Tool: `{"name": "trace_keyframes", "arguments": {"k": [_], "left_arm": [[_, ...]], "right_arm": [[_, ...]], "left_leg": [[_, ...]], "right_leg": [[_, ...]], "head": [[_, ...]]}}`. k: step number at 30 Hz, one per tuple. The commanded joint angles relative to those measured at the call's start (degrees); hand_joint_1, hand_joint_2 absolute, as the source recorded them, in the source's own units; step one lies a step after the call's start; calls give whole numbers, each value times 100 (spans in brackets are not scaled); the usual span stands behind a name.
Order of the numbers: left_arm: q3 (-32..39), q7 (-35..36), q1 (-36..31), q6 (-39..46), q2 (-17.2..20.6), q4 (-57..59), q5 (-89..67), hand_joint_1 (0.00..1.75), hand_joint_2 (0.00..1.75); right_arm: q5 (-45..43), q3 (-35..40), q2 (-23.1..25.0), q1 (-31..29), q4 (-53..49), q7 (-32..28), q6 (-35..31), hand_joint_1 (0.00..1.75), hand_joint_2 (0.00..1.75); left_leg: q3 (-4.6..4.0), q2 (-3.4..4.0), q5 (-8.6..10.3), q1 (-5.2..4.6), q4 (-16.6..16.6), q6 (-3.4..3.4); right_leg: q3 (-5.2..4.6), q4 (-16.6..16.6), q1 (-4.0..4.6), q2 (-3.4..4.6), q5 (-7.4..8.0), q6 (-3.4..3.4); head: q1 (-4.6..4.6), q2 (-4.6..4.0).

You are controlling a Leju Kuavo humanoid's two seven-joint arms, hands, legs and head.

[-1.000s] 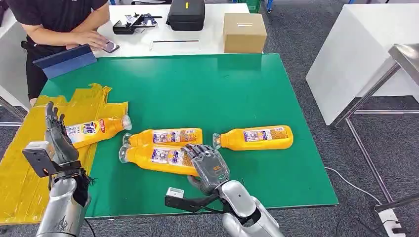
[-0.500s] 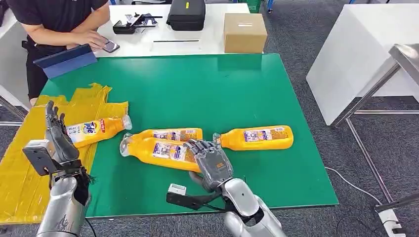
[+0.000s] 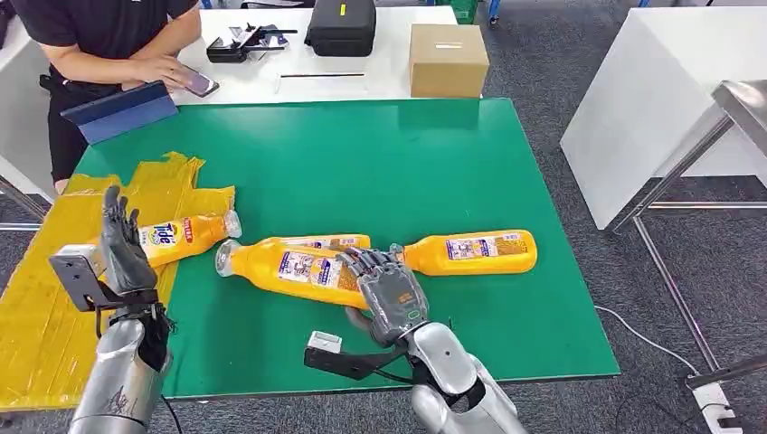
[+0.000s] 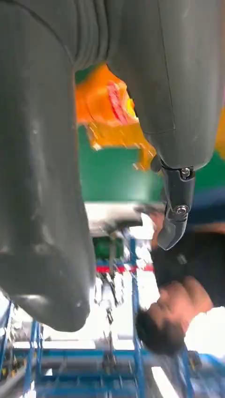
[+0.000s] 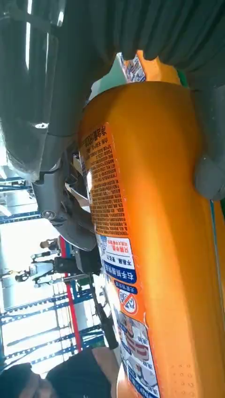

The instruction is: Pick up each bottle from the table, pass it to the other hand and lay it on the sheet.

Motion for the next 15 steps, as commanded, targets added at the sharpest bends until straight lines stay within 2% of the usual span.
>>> {"name": "trace_keyframes", "arguments": {"k": [1,15], "left_arm": [[518,22,-514,-308,320,1810,256,0,0],[605,214,-269,-543,102,1346,118,0,0]], "right_arm": [[-59,-6,-129,-211,-22,-11,-39,175,175],[-21,67,-269,-228,-1049,4,-231,175,175]], "left_leg": [[25,8,-6,1,-4,-17],[7,-3,-6,-2,3,-11]], "right_leg": [[22,-3,1,2,-5,-7],[8,3,-1,-10,-8,-3]], "head": [[0,0],[0,0]]}}
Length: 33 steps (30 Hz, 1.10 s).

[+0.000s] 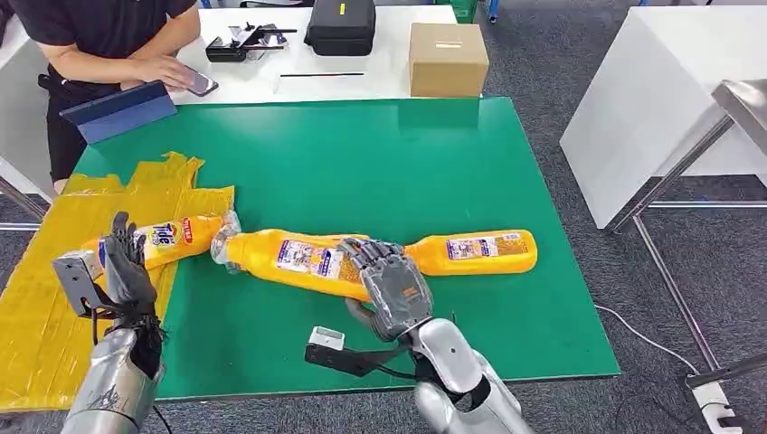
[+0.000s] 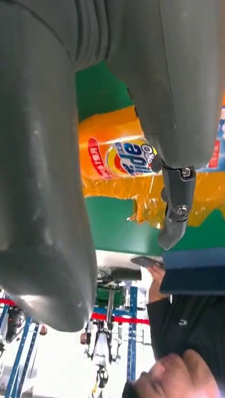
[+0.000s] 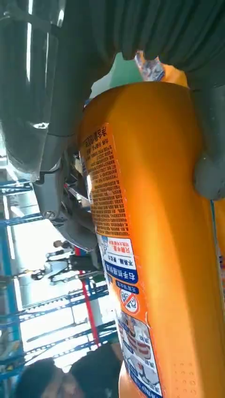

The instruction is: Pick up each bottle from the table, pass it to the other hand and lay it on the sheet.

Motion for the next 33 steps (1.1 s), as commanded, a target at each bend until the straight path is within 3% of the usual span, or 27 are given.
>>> {"name": "trace_keyframes", "arguments": {"k": [1,10,15,29,30,33], "left_arm": [[139,44,-85,-137,-97,299,-38,0,0],[-184,163,-75,-667,-319,82,200,0,0],[-756,490,540,-1004,-494,-978,726,0,0],[-1758,780,1170,-1295,-497,-2196,1483,0,0],[-1837,779,1178,-1300,-497,-2240,1521,0,175],[-1967,782,1184,-1307,-512,-2282,1549,0,175]], "right_arm": [[-22,54,-186,-243,-657,-2,-157,175,175],[-117,21,-117,-636,-531,-32,-78,175,175],[-304,126,7,-971,-24,-100,-114,175,175],[-366,62,67,-931,-2,-176,-98,175,175],[-366,60,78,-921,11,-177,-102,175,175],[-366,69,84,-886,26,-179,-110,175,175]], "left_leg": [[8,-1,-4,-1,1,-9],[15,-2,-7,-2,4,-13],[17,10,-12,-1,6,-13],[18,6,-16,-1,6,-18],[4,-1,-8,-1,4,-12],[2,0,-6,-2,2,-9]], "right_leg": [[9,1,-1,-5,-5,-3],[17,4,-1,-8,-9,-4],[18,3,-1,4,-9,-3],[21,4,1,0,-13,-6],[9,1,1,-5,-7,-3],[6,1,0,-3,-5,-2]], "head": [[0,0],[0,0],[0,0],[-2,0],[0,0],[-2,0]]}}
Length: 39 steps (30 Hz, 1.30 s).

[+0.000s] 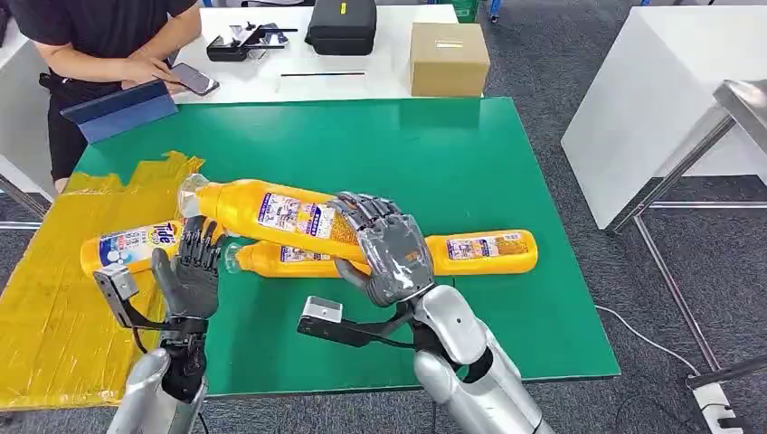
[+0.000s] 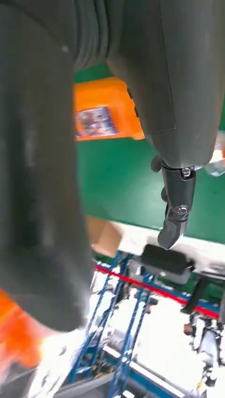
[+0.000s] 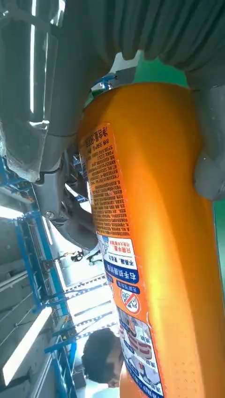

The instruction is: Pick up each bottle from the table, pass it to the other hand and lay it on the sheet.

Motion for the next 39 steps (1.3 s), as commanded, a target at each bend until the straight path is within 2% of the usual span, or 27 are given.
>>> {"name": "trace_keyframes", "arguments": {"k": [1,8,14,27,39], "left_arm": [[-653,39,68,-16,74,-323,123,0,175],[-938,26,-19,29,80,-160,323,0,175],[-1082,41,-93,-37,65,-32,497,0,175],[-1380,305,-265,-443,-98,185,1185,0,175],[-1255,316,-169,-428,3,-130,1403,0,175]], "right_arm": [[-45,47,34,-239,323,-29,-31,175,175],[-62,69,82,-245,357,-93,-61,175,175],[-78,92,98,-259,360,-130,-74,175,175],[-217,204,157,-332,688,-172,-35,175,175],[-415,223,131,-255,1079,-267,-104,175,175]], "left_leg": [[9,3,-4,-1,-1,-8],[32,4,-15,-1,1,-18],[16,3,-6,0,-1,-11],[30,1,-13,0,2,-18],[28,10,-11,2,-1,-16]], "right_leg": [[8,-1,-1,-1,-3,-3],[33,0,0,-3,-14,-7],[16,-2,1,-2,-5,-4],[31,-1,1,-7,-13,-6],[27,-4,2,3,-8,-7]], "head": [[0,0],[0,0],[0,0],[0,0],[0,0]]}}
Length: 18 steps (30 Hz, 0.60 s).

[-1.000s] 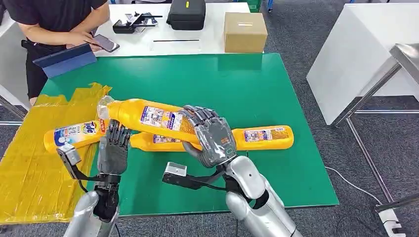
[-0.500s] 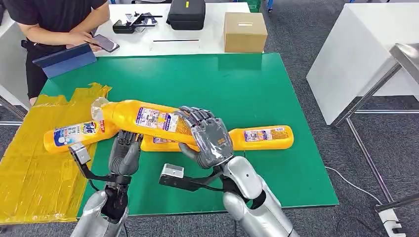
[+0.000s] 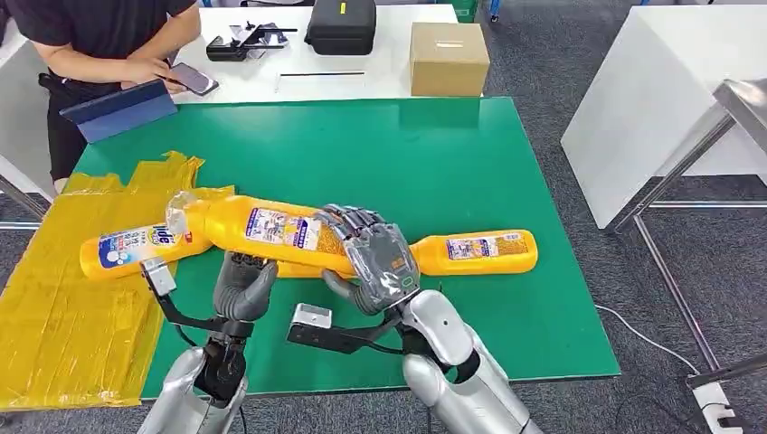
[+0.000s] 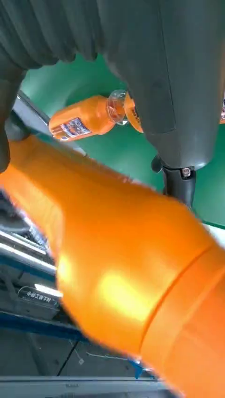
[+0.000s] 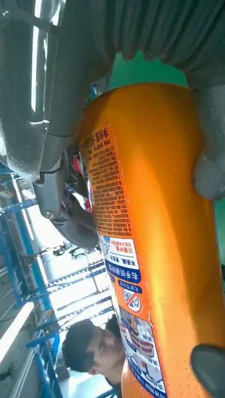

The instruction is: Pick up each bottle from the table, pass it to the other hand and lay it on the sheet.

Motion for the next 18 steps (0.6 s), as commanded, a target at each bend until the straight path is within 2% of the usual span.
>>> {"name": "trace_keyframes", "arguments": {"k": [1,11,18], "left_arm": [[10,22,-132,34,166,34,102,0,175],[124,50,-131,100,140,-85,171,0,175],[102,60,-213,186,77,-77,248,0,175]], "right_arm": [[-126,138,-55,-245,633,-63,-100,175,175],[-388,180,-69,-197,792,-98,-210,175,175],[-717,233,147,-318,1168,-179,-210,175,175]], "left_leg": [[25,10,-9,2,-2,-15],[19,7,-7,2,-2,-12],[11,8,-4,3,-2,-10]], "right_leg": [[24,-4,2,4,-6,-6],[19,-4,2,3,-4,-5],[11,-3,3,5,-2,-5]], "head": [[-2,0],[-2,0],[0,0]]}}
